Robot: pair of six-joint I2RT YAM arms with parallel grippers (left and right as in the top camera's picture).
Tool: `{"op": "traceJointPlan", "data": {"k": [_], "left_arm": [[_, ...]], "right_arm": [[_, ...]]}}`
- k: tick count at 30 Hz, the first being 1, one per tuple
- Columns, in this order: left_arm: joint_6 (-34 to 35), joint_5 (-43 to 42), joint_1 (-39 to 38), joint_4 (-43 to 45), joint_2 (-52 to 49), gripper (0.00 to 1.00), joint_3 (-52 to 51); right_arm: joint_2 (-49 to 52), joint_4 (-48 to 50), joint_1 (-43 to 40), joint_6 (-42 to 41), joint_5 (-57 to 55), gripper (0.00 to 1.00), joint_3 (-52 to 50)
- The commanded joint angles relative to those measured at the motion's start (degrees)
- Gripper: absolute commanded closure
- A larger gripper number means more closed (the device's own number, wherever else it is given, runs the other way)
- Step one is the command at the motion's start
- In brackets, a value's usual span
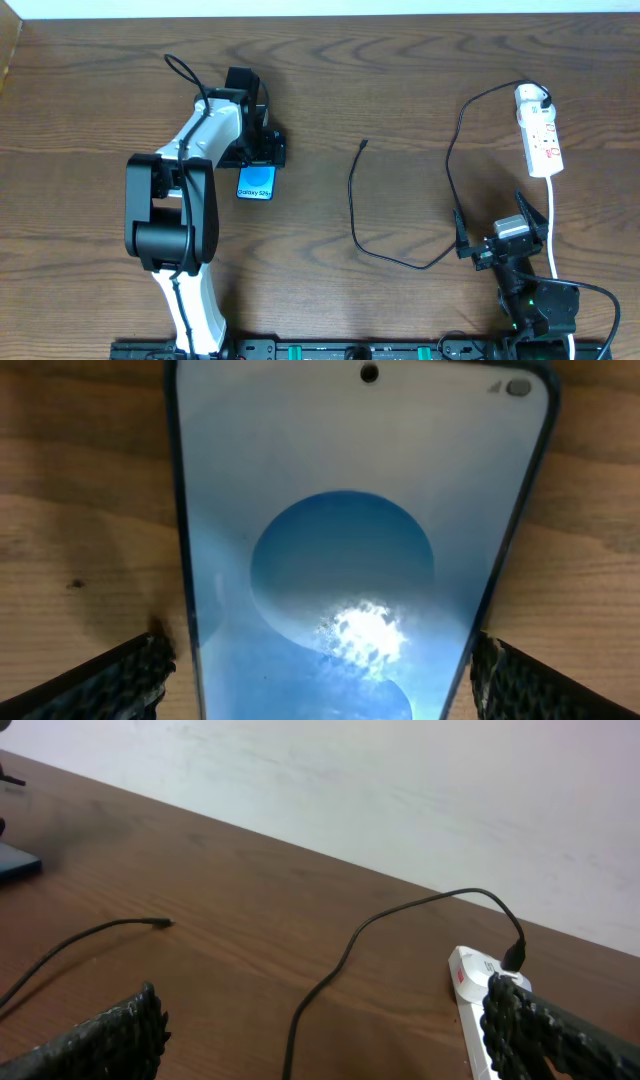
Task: Plug charger to phone and switch on socket
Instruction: 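Close the left gripper on the phone's top edge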
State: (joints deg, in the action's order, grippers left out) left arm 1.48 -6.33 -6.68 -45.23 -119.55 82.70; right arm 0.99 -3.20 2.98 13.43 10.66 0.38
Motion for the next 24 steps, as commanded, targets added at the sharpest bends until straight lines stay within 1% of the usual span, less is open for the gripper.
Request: {"op": "traceJointPlan", "data": {"k": [1, 8, 16, 20, 24], "left_arm": [[-0.3, 0.2, -0.1, 2.0, -0.7, 0.02, -2.9], [-0.3, 0.2, -0.6, 5.6, -0.7, 0.02, -6.5], [-0.3, 0.2, -2.6, 6.3, -0.7, 0.02, -6.8], [1.4, 0.2, -2.7, 6.3, -0.7, 0.00, -6.8], [1.9, 0.2, -2.7, 6.3, -0.7, 0.05, -6.8]], "right_arm": [[-0.3, -0.2, 0.4, -0.8, 0.2, 0.01, -0.1], [-0.3, -0.2, 0.4, -0.8, 0.2, 0.01, -0.1], [-0.3, -0.2, 0.4, -0.8, 0.2, 0.01, -0.1], [-0.3, -0.2, 0.4, -0.8, 0.2, 0.01, -0.1], [-0.3, -0.2, 0.4, -0.8, 0.2, 0.01, -0.1]]}}
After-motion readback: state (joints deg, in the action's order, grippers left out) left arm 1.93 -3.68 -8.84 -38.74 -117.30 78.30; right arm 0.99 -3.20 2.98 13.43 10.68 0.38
